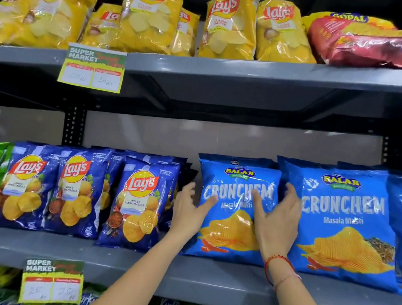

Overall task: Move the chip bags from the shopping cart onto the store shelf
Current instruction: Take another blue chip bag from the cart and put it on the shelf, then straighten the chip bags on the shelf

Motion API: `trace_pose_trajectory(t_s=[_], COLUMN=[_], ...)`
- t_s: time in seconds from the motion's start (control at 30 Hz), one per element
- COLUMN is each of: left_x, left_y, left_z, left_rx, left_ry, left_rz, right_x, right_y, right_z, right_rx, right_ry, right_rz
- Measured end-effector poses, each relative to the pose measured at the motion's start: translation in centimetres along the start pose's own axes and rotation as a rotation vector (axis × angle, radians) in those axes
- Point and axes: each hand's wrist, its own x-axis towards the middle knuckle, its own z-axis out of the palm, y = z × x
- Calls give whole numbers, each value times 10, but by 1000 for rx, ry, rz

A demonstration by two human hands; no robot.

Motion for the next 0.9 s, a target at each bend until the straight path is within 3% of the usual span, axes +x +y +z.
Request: trace_pose_trajectory(t_s=[0.07,0.13,0.27,0.4,0.53,0.73,0.9], left_x=[-5,-7,3,8,-3,-15,-15], left_y=[11,20,14,-14,-38,-58,-70], left_z=[-22,-52,-121,-171,-192,-189,-190], left_rx=[32,70,164,245,312,335,297], left_ry=[64,132,276,120,-97,-245,-200], left_rz=[132,232,256,23,-148,-254,-223], right_x=[-9,-18,-40,-64,-84,-102,-109], right_y=[-16,-34,-67,-82,-82,-72,-68], right_z=[1,7,30,59,77,93,107], right_rx=[-44,45,266,228,208,238,232], right_ry=[96,54,-395,-782,-1011,-1071,-999], right_rz=[-149,-206,-165,-103,3,64,35])
